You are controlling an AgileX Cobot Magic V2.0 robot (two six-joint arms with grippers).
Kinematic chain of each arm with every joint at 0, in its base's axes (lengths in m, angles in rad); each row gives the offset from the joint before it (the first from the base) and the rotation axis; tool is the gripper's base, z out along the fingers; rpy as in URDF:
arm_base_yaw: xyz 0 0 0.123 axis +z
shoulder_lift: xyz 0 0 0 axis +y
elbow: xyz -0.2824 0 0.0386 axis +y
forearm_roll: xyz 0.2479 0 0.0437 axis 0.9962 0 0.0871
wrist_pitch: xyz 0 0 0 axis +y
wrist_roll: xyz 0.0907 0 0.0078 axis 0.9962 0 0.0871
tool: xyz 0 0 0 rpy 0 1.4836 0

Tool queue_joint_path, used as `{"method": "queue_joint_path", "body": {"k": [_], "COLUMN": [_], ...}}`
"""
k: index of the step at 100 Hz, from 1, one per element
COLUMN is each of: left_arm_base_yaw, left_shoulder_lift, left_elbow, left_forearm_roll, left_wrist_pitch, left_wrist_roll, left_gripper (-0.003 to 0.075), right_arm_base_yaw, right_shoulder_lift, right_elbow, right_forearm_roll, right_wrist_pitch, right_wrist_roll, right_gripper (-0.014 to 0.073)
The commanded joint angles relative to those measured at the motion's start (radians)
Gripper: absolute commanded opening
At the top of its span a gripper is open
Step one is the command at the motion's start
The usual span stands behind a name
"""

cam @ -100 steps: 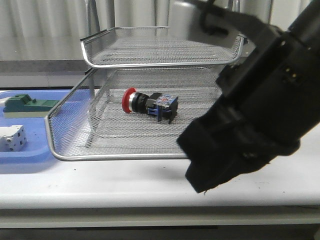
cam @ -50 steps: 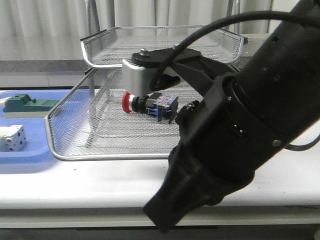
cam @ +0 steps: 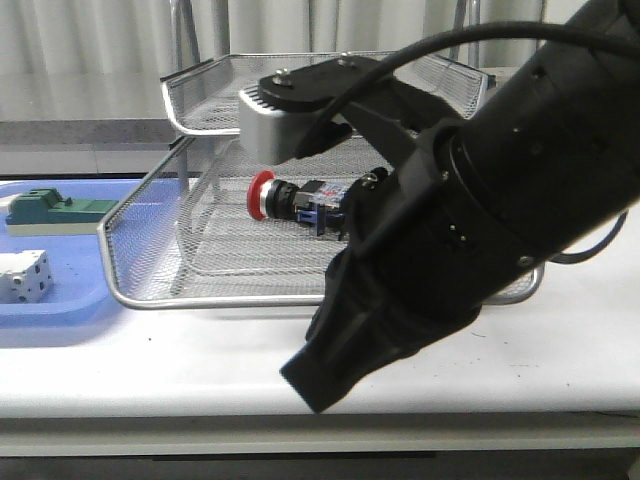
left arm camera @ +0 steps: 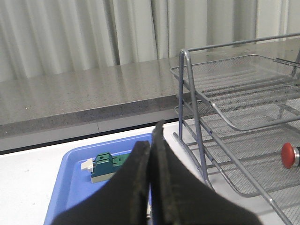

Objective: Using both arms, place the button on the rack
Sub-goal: 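Bring the right gripper to the middle tray's front and push it inward, then push the middle tray fully into the rack and withdraw the right gripper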

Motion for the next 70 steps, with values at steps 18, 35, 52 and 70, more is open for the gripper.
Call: {"method": "queue_joint_path", "body": {"k": [18,35,52,70], "left_arm_base_yaw": [0.001,0.001,0.001,0.001], "left_shoulder_lift": [0.01,0.01,0.01,0.01], "left_elbow": [-0.029,-0.029,-0.029,-0.029], "left_forearm_roll": [-0.009,-0.009,-0.009,-0.009], "left_wrist_pitch": [-0.082,-0.082,-0.082,-0.082], "left_wrist_roll": [-0.009,-0.009,-0.009,-0.009], "left_gripper": [-0.002,-0.002,-0.002,-0.002], "right_arm_base_yaw": [-0.095,-0.152,-0.191,-0.209], "right_shoulder_lift": [0.005,0.065,0.127,0.16], "right_elbow": [-0.064,-0.143,-0.233,-0.29], "right_forearm_roll": [-0.014,-0.047,-0.058,-0.062], "right_wrist_pitch": [-0.094,-0.097,-0.095,-0.087], "right_wrist_roll": [-0.009,-0.01,-0.01,-0.01], "right_gripper": [-0.0062,-0.0062,-0.0062,-0.0062]}}
